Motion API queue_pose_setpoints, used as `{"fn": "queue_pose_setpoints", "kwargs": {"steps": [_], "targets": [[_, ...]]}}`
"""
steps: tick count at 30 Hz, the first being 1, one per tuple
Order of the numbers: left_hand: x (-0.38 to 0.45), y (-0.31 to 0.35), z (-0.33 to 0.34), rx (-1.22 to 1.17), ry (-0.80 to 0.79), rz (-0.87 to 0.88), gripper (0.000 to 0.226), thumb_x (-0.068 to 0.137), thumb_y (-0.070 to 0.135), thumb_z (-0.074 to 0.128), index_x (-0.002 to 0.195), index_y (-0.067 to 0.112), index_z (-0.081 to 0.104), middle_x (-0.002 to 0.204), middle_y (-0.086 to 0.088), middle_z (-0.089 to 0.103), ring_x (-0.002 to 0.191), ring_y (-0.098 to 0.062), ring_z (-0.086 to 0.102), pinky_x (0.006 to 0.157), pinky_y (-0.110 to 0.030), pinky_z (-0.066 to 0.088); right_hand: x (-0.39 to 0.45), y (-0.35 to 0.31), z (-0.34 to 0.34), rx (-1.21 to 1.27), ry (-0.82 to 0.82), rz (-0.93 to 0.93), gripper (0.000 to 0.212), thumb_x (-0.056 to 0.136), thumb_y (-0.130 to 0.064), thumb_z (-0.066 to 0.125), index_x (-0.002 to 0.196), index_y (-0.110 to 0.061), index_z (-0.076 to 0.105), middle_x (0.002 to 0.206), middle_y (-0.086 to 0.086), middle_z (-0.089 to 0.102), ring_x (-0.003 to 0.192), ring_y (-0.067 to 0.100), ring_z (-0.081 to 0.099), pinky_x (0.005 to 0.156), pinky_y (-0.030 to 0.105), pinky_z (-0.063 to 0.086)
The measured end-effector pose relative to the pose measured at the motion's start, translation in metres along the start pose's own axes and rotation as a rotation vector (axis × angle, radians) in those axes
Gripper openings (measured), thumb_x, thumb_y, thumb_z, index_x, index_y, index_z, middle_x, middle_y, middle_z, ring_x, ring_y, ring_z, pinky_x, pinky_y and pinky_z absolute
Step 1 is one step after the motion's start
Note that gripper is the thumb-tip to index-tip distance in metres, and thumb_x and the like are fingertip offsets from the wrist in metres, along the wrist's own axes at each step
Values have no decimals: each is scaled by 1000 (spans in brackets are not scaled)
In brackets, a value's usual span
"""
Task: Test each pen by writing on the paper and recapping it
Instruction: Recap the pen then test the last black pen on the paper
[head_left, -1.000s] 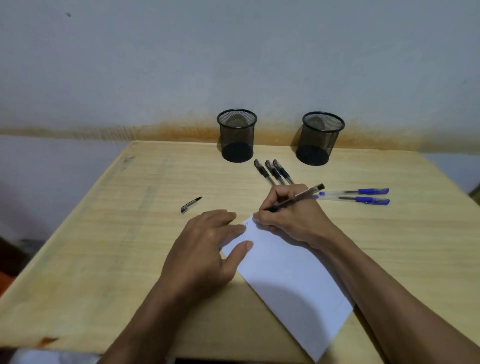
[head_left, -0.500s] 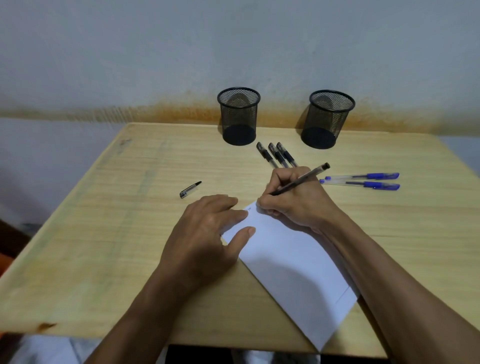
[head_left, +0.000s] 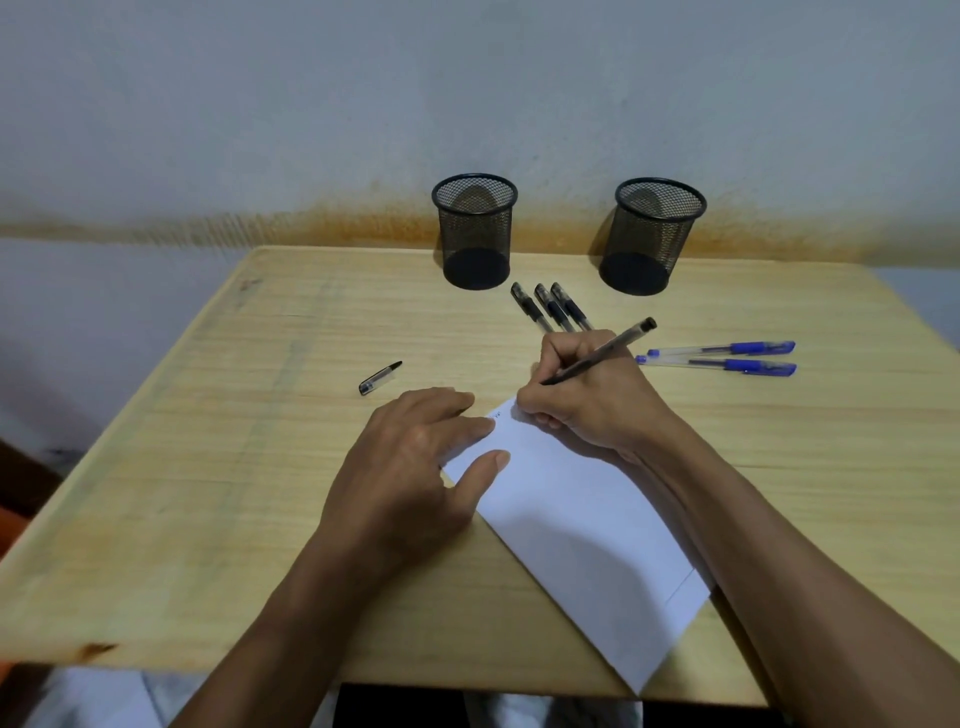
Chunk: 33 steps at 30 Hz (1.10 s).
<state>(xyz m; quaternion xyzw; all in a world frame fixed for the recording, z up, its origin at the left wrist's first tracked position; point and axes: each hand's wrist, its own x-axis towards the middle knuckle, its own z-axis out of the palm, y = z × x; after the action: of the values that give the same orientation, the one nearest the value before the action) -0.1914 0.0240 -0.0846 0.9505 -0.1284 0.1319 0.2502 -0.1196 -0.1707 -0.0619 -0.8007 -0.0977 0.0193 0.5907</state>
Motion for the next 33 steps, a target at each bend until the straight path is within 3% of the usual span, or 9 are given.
{"fn": "queue_pose_setpoints", "kwargs": {"steps": [10, 17, 22, 26, 30, 33], "targets": [[0, -1, 1, -3, 7, 4, 41, 84, 58, 58, 115, 34, 70, 131, 13, 62, 126, -5, 47, 101, -24, 34, 1, 2, 1, -43, 27, -4, 24, 69, 9, 76, 61, 1, 54, 55, 26, 60, 44, 23, 58, 49, 32, 50], [-3, 0, 1, -13, 34, 21, 38, 85, 56, 59, 114, 34, 71, 129, 14, 62, 124, -4, 47, 100, -23, 34, 0, 5, 4, -113, 94, -4, 35, 69, 0, 76, 53, -18, 51, 54, 12, 61, 48, 18, 57, 55, 28, 48], [-5, 1, 1, -52, 30, 12, 35, 86, 54, 62, 114, 36, 70, 131, 18, 59, 127, -2, 45, 104, -27, 39, -9, 1, 1, -192, 159, -5, 19, 76, -5, 77, 64, -13, 65, 66, 6, 69, 62, 17, 68, 54, 22, 55], [-6, 0, -1, -49, 22, -15, 36, 85, 60, 60, 114, 40, 69, 131, 22, 57, 125, -2, 46, 101, -31, 44, -16, -3, 0, -98, 184, 11, 14, 78, -4, 75, 73, -12, 66, 65, 8, 69, 53, 18, 66, 51, 28, 55], [-5, 1, -4, -63, 85, 11, 27, 83, 49, 65, 100, 31, 75, 111, 16, 69, 110, -4, 58, 90, -29, 49, -26, -16, -2, 0, 190, 23, 16, 78, -3, 79, 79, -9, 65, 68, 12, 69, 53, 16, 64, 52, 26, 55], [-2, -3, -7, -23, 207, -56, 15, 85, 32, 67, 98, 26, 73, 102, 11, 70, 103, -15, 60, 82, -29, 48, -40, -27, -11, 99, 199, 8, 14, 77, -1, 83, 80, -5, 70, 72, 12, 73, 59, 13, 66, 57, 23, 57]]}}
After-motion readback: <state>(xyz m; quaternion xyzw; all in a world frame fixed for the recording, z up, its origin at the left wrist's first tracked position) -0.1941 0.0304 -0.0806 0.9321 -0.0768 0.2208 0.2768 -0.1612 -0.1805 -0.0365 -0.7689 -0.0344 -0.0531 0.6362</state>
